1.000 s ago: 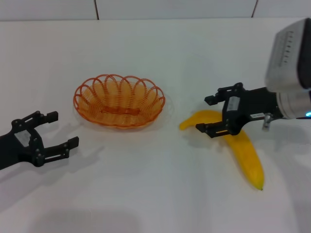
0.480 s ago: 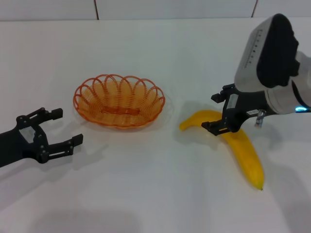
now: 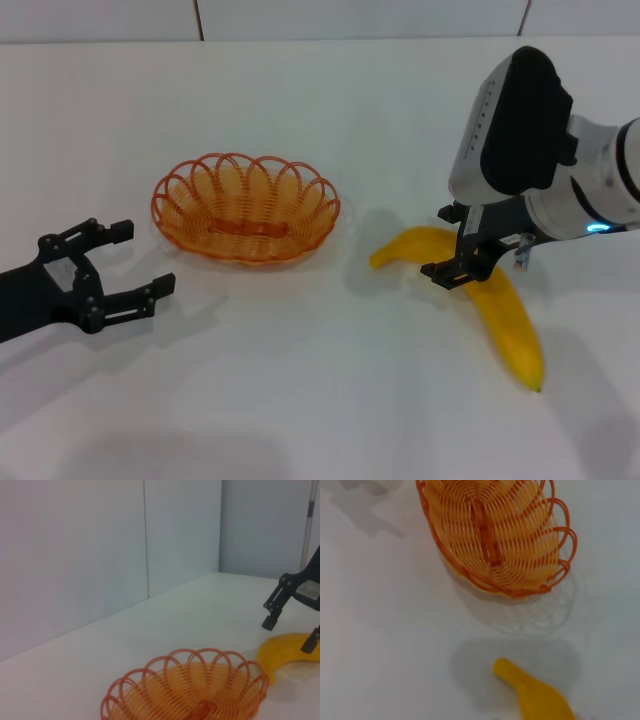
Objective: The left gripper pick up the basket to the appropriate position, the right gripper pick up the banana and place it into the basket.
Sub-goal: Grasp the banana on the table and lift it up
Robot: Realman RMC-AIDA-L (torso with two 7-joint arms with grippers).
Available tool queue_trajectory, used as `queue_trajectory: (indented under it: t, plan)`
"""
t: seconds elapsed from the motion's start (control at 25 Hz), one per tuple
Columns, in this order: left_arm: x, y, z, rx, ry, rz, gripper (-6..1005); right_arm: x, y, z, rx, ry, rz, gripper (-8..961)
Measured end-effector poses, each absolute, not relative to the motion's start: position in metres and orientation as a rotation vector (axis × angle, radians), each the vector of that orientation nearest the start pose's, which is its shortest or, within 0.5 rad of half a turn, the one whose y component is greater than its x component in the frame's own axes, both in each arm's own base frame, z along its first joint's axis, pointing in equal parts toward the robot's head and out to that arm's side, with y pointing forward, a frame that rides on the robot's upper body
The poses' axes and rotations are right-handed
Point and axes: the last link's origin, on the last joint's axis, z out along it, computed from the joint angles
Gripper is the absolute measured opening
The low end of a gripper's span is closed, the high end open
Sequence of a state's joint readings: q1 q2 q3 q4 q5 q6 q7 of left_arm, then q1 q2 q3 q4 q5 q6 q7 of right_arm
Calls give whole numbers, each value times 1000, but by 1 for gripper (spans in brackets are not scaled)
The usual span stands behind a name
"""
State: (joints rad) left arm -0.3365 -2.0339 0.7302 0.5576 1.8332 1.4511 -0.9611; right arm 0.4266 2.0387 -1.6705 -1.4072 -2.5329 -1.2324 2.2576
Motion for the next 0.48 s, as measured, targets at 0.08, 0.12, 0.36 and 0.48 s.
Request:
queue_trajectory:
  t: [0.08,0.12,0.36,0.48]
  plan:
    - [-331,288,8,-2534,-401,-576,908,196,340,-34,-2690,311,-490,744]
    - [-331,288,8,-2534,-401,-576,908,195,341,-34,-2690,309,-493,744]
    - [-331,288,8,-2534,-400,-575,908,200,347,-36,-2672,324,-554,743]
    - [-330,289,8,-2532,-400,-575,908,200,348,-37,-2676,322,-567,742]
